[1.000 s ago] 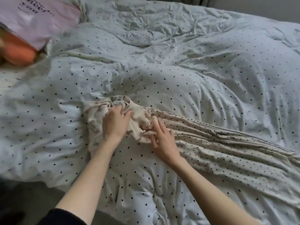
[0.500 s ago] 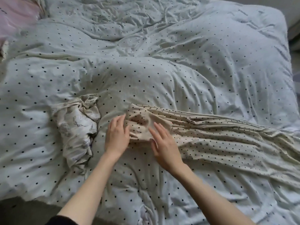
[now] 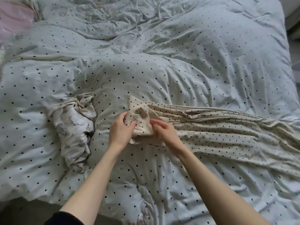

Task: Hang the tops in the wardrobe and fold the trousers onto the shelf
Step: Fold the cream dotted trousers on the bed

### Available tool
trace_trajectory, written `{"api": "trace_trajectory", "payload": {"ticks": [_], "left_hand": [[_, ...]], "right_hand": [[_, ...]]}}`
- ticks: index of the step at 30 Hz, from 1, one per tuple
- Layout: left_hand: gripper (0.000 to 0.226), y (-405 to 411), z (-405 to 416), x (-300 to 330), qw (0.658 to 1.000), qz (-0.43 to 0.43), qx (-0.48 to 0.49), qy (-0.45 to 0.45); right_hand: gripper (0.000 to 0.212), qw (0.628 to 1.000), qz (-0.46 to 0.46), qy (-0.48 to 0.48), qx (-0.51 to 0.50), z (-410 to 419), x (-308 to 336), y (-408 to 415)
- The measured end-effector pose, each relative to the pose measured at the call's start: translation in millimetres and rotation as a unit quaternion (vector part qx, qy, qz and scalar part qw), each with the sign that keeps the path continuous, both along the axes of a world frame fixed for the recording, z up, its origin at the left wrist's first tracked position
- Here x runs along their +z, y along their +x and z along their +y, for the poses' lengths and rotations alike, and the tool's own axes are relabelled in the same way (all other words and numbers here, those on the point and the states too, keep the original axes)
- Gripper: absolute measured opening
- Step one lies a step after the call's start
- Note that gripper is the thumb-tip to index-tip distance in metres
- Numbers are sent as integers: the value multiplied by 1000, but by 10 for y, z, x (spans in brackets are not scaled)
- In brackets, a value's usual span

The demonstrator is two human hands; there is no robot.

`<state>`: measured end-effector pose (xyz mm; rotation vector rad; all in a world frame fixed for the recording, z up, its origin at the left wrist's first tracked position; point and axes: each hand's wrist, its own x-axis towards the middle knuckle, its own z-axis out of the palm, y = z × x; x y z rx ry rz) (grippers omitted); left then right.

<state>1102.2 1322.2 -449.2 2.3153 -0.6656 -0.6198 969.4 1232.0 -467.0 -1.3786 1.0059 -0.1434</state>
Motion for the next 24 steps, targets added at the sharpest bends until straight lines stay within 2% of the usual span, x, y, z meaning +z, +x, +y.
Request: {"api": "trace_trajectory", "payload": {"ticks": [1, 3, 5, 7, 8, 10, 11, 12, 13, 15, 17, 18, 19, 21, 23, 24], "left_hand": [[43, -75, -28, 78, 999, -32, -16, -6], [38, -320, -171, 250, 990, -110, -81, -18], [37, -636, -369, 324, 974, -157, -161, -17], [40, -976, -582, 268, 951, -158, -263, 43], [40, -1086, -638, 195, 922, -152, -340, 102], [39, -1320, -731, 12, 842, -142, -480, 202], [41, -1347, -713, -63, 824, -136, -508, 213], [42, -1351, -666, -123, 830, -132, -507, 190], [42, -1329, -589, -166, 855, -140, -479, 139], [44, -1225, -408, -227, 915, -174, -362, 25], [45, -1110, -300, -290, 965, -144, -217, 26], [47, -1061, -291, -304, 984, -83, -149, 54], [52, -1028, -310, -327, 992, -12, -95, 82], [60, -1010, -419, -364, 990, 89, -46, 97], [61, -1052, -555, -376, 990, 119, -20, 78], [59, -1083, -615, -363, 992, 100, -15, 77]], "right_hand": [[28, 994, -38, 89, -55, -38, 62, -49], [21, 970, -93, 190, -121, -153, 174, -232], [23, 946, -130, 236, -179, -270, 236, -456], [26, 922, -153, 258, -244, -373, 249, -711], [25, 919, -145, 254, -264, -385, 239, -793], [23, 943, -82, 187, -262, -431, 146, -1044], [24, 959, -48, 139, -244, -419, 90, -1119], [25, 970, -20, 93, -222, -394, 31, -1182], [28, 980, 2, 44, -196, -366, -25, -1222], [36, 990, 30, -85, -108, -297, -102, -1217], [39, 981, 55, -183, -6, -244, -210, -1171], [41, 976, 69, -204, 34, -214, -254, -1147], [42, 972, 80, -211, 66, -189, -302, -1131], [44, 970, 87, -205, 99, -175, -349, -1122], [42, 977, 72, -175, 96, -246, -361, -1137], [40, 983, 63, -148, 84, -294, -340, -1151]]}}
